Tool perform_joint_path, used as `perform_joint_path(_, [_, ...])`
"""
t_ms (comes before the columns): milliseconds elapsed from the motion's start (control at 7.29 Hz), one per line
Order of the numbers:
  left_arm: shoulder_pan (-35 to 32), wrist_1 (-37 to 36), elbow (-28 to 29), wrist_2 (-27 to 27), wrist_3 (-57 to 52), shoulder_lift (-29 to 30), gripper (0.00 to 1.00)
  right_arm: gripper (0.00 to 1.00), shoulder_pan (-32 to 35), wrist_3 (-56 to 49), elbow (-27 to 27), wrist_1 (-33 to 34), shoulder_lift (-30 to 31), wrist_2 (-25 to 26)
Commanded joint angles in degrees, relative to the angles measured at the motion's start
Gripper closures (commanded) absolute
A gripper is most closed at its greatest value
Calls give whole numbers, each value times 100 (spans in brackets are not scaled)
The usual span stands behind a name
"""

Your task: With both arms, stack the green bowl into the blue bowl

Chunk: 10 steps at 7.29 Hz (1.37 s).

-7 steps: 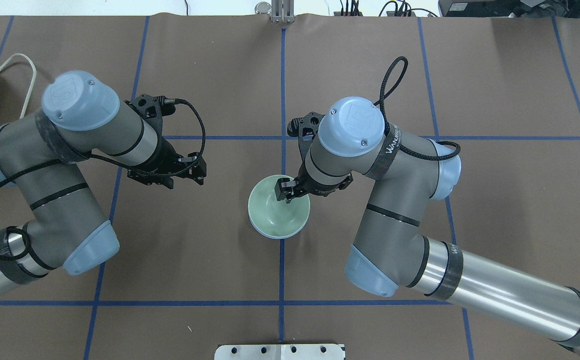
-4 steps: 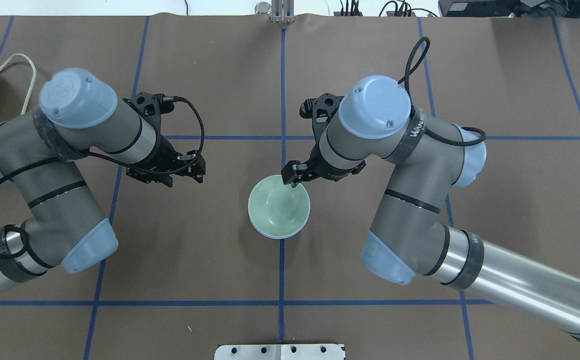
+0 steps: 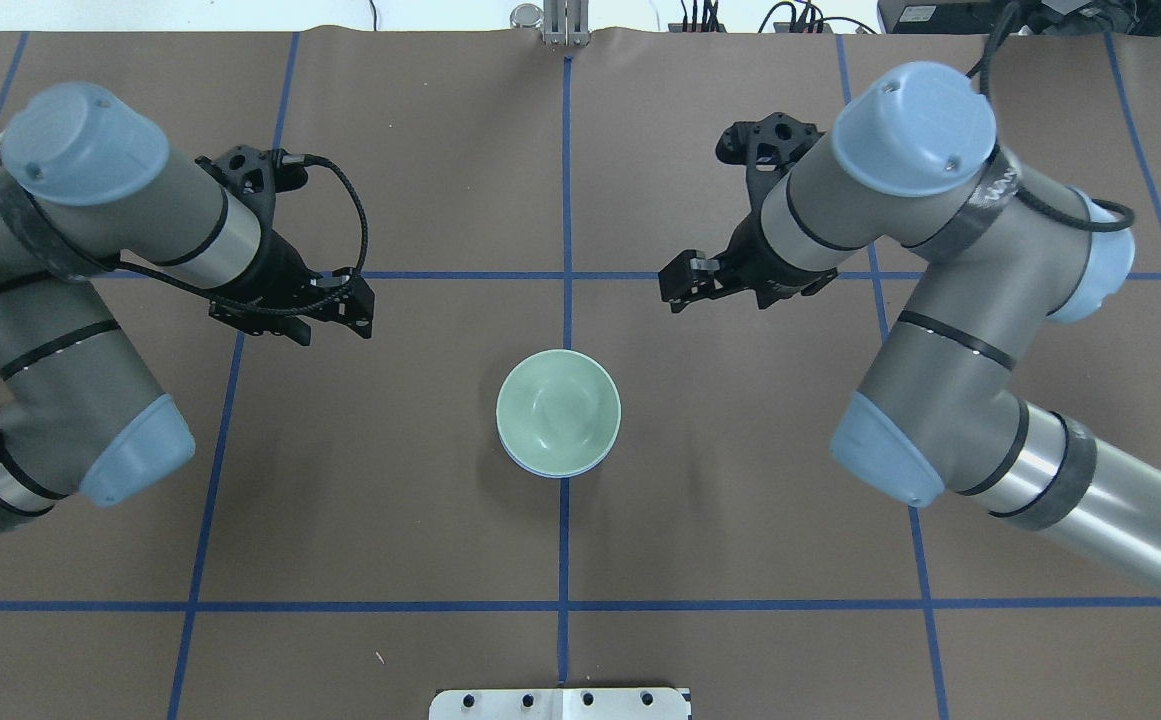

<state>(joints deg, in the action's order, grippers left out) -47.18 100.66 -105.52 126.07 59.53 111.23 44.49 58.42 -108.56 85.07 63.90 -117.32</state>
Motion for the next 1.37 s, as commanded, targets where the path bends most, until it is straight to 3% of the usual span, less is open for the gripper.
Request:
perform_joint_path(0, [-518, 6, -30, 59, -1113, -530, 28, 0, 497, -624, -331, -8, 665, -97])
perform_joint_path(411, [-1352, 23, -47, 504, -2582, -1216, 28, 0, 1069, -1586, -585, -60, 1324, -588])
perform_joint_path(823, [-2039, 32, -12, 681, -3874, -1910, 23, 0, 1456, -1972, -876, -105, 2010, -677])
perform_joint_path(1097, [-2356, 32, 23, 806, -4317, -2314, 14, 0, 1955, -2954, -860, -113, 2616, -897])
perform_joint_path(1234, [-2453, 41, 32, 806, -4422, -2543, 3, 0, 2489, -2959, -677, -105, 2758, -1280])
